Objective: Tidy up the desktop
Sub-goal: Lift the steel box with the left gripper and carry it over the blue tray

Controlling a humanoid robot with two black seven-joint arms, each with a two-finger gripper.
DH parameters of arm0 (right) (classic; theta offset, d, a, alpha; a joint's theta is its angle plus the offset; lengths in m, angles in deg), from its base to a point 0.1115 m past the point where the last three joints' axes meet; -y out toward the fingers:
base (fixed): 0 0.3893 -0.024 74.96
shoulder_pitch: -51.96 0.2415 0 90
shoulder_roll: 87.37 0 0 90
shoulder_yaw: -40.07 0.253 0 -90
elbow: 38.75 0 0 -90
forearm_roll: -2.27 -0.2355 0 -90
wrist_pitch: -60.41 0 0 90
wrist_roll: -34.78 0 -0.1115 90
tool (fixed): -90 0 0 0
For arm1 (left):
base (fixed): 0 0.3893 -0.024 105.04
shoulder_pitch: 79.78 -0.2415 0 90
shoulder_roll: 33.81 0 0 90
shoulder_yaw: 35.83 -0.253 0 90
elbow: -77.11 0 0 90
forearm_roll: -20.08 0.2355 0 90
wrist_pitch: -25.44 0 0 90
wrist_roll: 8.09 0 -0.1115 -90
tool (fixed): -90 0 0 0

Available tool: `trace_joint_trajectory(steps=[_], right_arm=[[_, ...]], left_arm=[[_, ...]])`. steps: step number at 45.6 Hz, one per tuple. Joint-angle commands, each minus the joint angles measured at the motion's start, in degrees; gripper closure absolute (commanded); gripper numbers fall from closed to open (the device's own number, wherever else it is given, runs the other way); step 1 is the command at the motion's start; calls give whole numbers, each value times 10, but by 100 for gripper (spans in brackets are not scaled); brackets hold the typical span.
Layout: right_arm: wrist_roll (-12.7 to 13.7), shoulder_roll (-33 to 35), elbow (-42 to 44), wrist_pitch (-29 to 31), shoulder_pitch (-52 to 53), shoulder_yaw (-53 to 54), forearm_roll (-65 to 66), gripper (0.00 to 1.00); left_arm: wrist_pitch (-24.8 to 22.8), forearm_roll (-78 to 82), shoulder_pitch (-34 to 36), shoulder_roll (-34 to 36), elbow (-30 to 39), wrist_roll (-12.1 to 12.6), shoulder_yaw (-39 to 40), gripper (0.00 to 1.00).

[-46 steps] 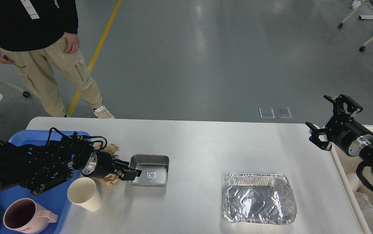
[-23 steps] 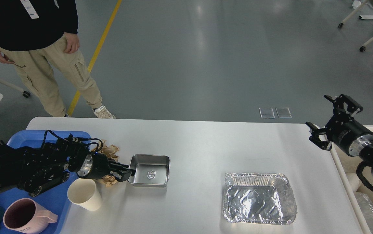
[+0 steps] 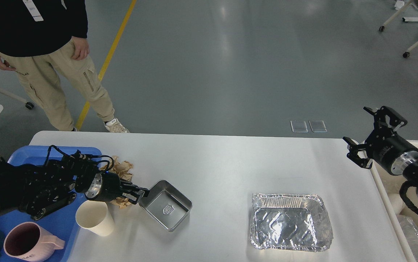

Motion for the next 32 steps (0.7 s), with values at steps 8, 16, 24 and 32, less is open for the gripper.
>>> trace_joint_trajectory(steps=[8, 16, 24, 32], right_arm=[[-2, 0, 0, -1, 0, 0, 1, 0], [-2, 0, 0, -1, 0, 0, 0, 0], [-2, 1, 1, -1, 0, 0, 0, 0], [-2, -1, 0, -1, 0, 0, 0, 0]], left_arm=[[1, -12, 5, 2, 0, -10, 6, 99], [-3, -44, 14, 12, 11, -15, 27, 98], [-10, -78, 45, 63, 74, -7, 44, 97], [-17, -91, 56, 147, 147, -7, 64, 97]])
